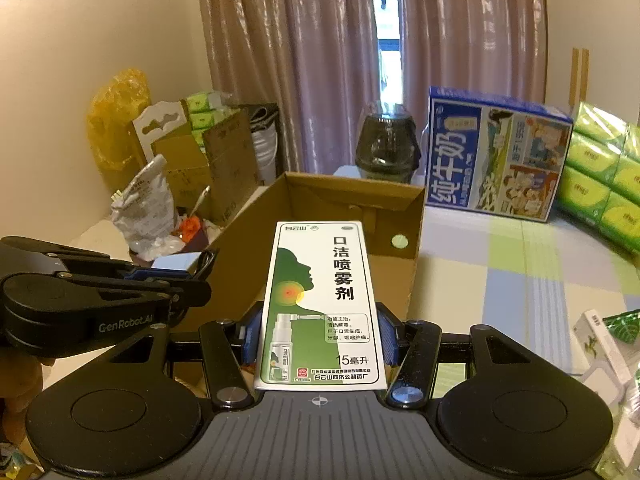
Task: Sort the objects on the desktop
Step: 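Carry the cable with the left tool while the right tool carries the spray box to the cardboard box, then open both tools to drop the cable and spray box into the cardboard box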
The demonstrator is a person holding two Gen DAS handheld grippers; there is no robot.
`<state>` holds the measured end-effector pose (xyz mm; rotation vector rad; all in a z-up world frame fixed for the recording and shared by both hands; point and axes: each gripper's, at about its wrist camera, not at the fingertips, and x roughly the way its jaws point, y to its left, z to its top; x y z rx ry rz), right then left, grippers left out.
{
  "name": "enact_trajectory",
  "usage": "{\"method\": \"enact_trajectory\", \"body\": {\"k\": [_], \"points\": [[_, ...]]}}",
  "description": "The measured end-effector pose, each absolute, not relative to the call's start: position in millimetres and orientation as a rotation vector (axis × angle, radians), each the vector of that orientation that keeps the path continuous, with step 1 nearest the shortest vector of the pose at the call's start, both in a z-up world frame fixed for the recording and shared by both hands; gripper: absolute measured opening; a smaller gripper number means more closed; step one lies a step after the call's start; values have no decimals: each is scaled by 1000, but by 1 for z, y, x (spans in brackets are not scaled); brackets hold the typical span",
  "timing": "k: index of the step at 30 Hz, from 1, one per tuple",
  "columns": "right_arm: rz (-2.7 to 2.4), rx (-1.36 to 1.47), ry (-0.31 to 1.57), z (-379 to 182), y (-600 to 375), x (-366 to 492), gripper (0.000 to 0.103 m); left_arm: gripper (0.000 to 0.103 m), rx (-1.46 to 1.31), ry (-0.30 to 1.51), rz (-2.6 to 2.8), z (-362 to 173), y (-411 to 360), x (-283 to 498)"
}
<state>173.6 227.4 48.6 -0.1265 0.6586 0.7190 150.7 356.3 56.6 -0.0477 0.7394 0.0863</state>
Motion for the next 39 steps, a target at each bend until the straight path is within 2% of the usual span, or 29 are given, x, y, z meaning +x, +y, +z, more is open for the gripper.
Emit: {"method": "enact_trajectory", "body": {"k": [10,11,13,23,24,26,34,39], "points": [[708,-136,686,31,237,186,53,11,-109,742,81,37,369,175],[708,-134,688,30,237,187,53,14,-121,742,83,35,370,177],[709,-133,690,28,238,188,53,27,-157,735,98,33,375,177],[732,-53,685,26,242,199,53,27,-146,725,121,35,384,164],[750,-34,683,27,242,201,55,27,-150,723,123,36,385,162],[762,-20,690,29,241,204,71,28,-166,717,126,36,388,158],[744,14,657,41,207,193,77,29,-176,719,135,36,386,141],[716,34,637,55,172,182,84,34,-162,712,135,43,373,127]]}}
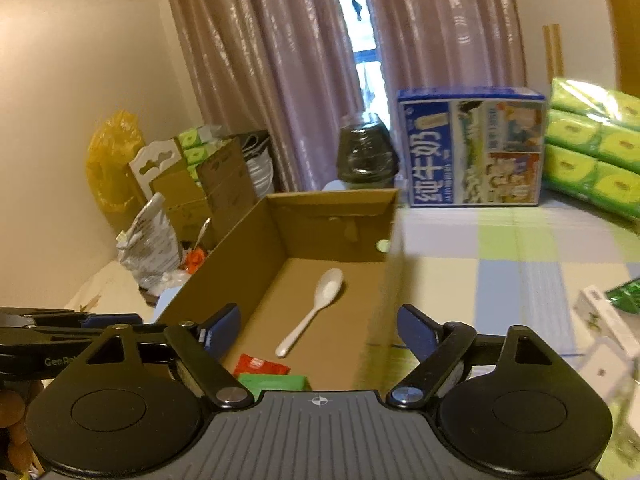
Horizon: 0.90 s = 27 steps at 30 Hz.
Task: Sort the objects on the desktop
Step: 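Open both tools to drop the cable and spray box into the cardboard box, then move both tools back over the table toward the remaining items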
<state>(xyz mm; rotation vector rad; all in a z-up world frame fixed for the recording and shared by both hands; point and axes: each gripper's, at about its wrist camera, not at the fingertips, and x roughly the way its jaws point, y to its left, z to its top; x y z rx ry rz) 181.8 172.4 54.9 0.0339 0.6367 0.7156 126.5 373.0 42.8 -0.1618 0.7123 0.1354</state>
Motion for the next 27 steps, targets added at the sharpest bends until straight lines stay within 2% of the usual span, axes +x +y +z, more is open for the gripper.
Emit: {"method": "enact_trajectory", "body": {"k": [7,9,11,21,27], "points": [[685,18,631,67,123,156,92,41,-149,696,123,57,344,105],[677,17,643,68,111,150,96,48,-146,693,119,61,333,99],[674,6,654,69,99,143,101,62,-148,684,109,66,320,92],[607,-31,663,70,34,120,101,81,-149,666,35,76,260,70],[548,-23,678,62,-18,105,101,99,-138,645,-27,79,226,63]]}}
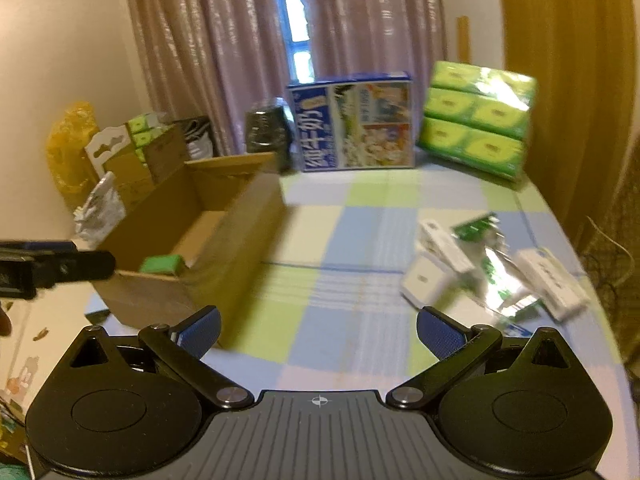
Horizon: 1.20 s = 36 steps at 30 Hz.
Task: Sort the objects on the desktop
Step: 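Move both tools back over the table toward the remaining items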
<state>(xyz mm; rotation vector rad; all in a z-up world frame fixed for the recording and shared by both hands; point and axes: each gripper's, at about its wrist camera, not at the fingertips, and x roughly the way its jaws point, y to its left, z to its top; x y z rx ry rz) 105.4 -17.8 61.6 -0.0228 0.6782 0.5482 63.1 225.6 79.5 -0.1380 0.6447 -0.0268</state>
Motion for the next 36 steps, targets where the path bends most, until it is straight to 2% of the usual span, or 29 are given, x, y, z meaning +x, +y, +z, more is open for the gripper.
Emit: {"method": "enact_trajectory", "body": {"k": [2,19,36], "points": [[520,-11,686,58,-37,101,101,101,-114,639,-43,80,211,62],[340,19,692,51,-157,87,101,102,-13,687,-199,62,103,78],[307,9,741,34,-182,97,101,102,55,741,-271,40,51,93]]}}
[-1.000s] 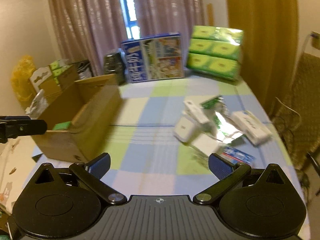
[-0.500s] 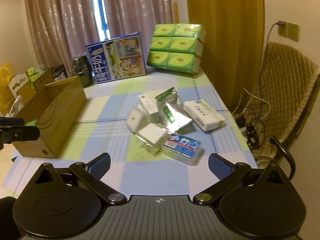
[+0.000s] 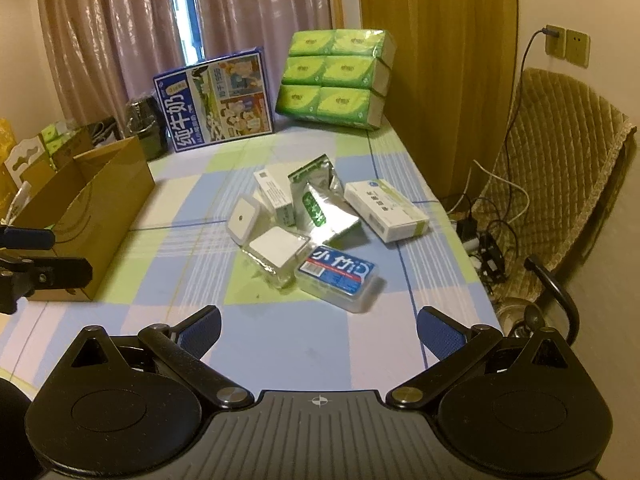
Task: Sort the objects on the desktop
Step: 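Move both tools back over the table toward the remaining items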
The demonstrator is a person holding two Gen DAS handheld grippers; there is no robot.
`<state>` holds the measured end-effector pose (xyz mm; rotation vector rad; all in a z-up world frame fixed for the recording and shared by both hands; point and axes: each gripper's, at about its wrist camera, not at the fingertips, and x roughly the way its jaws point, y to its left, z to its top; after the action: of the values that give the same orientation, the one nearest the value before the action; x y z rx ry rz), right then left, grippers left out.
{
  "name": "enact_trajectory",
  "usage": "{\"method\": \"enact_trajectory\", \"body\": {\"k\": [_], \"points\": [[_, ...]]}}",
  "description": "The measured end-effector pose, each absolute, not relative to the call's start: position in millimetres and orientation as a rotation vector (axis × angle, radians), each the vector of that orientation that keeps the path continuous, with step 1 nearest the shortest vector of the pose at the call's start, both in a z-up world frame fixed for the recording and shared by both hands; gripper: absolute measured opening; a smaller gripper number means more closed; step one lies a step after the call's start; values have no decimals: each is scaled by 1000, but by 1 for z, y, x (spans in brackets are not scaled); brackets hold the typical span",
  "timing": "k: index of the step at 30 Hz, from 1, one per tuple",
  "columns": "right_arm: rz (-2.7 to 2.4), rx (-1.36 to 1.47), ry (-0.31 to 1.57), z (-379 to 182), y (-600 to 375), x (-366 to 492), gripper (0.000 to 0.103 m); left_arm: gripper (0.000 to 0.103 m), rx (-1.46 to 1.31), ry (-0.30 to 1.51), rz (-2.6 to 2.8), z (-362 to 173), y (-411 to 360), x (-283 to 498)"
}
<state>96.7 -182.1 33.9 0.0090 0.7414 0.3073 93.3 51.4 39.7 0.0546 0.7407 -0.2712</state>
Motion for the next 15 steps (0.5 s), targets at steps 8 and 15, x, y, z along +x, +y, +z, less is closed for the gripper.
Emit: {"method": "enact_trajectory", "body": {"k": [8,15], "points": [[306,-2,755,29,-186,103,101,102,65,761,-284,30,40,100],[319,-42,758,30,-192,118,101,102,81,774,-293,21,32,111]]}}
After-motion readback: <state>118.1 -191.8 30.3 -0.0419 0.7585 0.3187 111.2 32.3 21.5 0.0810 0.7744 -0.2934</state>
